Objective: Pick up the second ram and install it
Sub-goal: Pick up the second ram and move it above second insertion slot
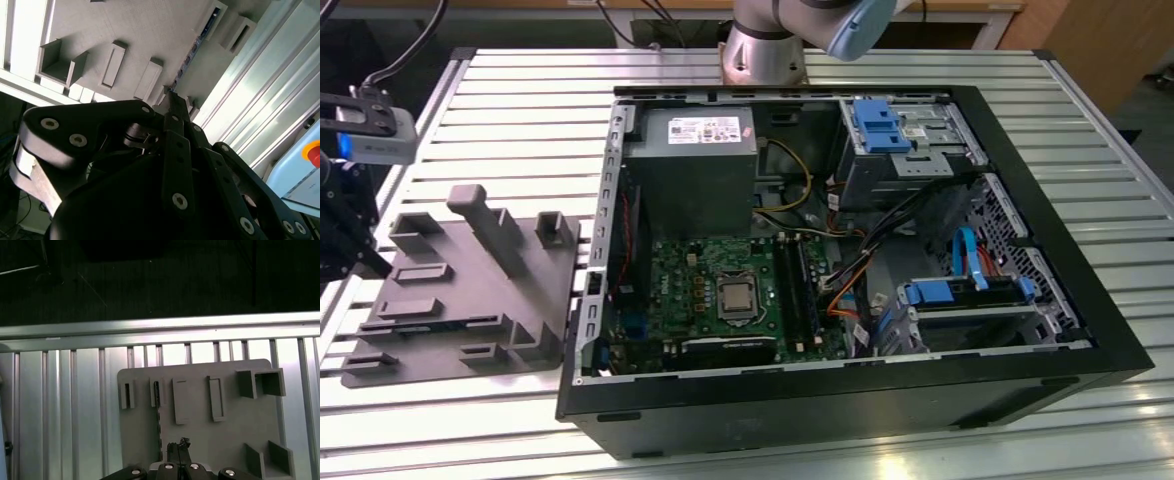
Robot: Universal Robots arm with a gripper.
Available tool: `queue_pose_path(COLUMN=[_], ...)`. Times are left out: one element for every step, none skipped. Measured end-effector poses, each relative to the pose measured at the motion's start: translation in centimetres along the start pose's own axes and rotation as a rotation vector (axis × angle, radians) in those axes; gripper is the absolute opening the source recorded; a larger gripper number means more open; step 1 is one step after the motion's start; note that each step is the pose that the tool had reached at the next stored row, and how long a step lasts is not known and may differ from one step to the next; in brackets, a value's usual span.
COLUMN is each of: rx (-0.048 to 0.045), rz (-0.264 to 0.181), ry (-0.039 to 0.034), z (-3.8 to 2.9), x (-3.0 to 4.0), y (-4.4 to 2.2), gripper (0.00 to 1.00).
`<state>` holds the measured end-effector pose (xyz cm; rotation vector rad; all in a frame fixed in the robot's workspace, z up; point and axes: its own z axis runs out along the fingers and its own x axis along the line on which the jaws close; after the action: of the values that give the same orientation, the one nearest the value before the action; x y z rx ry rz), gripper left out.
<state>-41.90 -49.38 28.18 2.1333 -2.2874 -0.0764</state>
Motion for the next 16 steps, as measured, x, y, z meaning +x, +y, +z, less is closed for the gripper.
queue_pose_path(rx=[0.0, 0.0, 0.0, 0.0, 0.0, 0.0, 0.0, -0.0001, -0.0001, -0.0001, 0.0, -0.0001, 0.0, 0.0, 0.0, 0.0], rz=[0.0, 0.0, 0.0, 0.0, 0.0, 0.0, 0.0, 0.0, 0.0, 0.0, 0.0, 0.0, 0.0, 0.0, 0.0, 0.0], ry=[0.0, 0.0, -0.0001, -0.0001, 0.0, 0.0, 0.0, 0.0, 0.0001, 0.0, 0.0, 0.0, 0.0, -0.0001, 0.0, 0.0], z=[0.04, 0.08, 0.13, 0.19, 0.24, 0.29, 0.34, 0.38, 0.43, 0.48, 0.53, 0.57, 0.62, 0.66, 0.71, 0.76], x=[0.02, 0.03, 0.04, 0.05, 0.07, 0.07, 0.08, 0.09, 0.1, 0.1, 0.1, 0.11, 0.11, 0.11, 0.11, 0.12], y=[-0.01, -0.01, -0.01, -0.02, -0.02, -0.02, -0.03, -0.03, -0.03, -0.03, -0.04, -0.04, -0.04, -0.05, -0.04, -0.05], gripper=[0.11, 0.11, 0.11, 0.11, 0.11, 0.11, 0.11, 0.11, 0.11, 0.11, 0.11, 0.11, 0.11, 0.11, 0.11, 0.11])
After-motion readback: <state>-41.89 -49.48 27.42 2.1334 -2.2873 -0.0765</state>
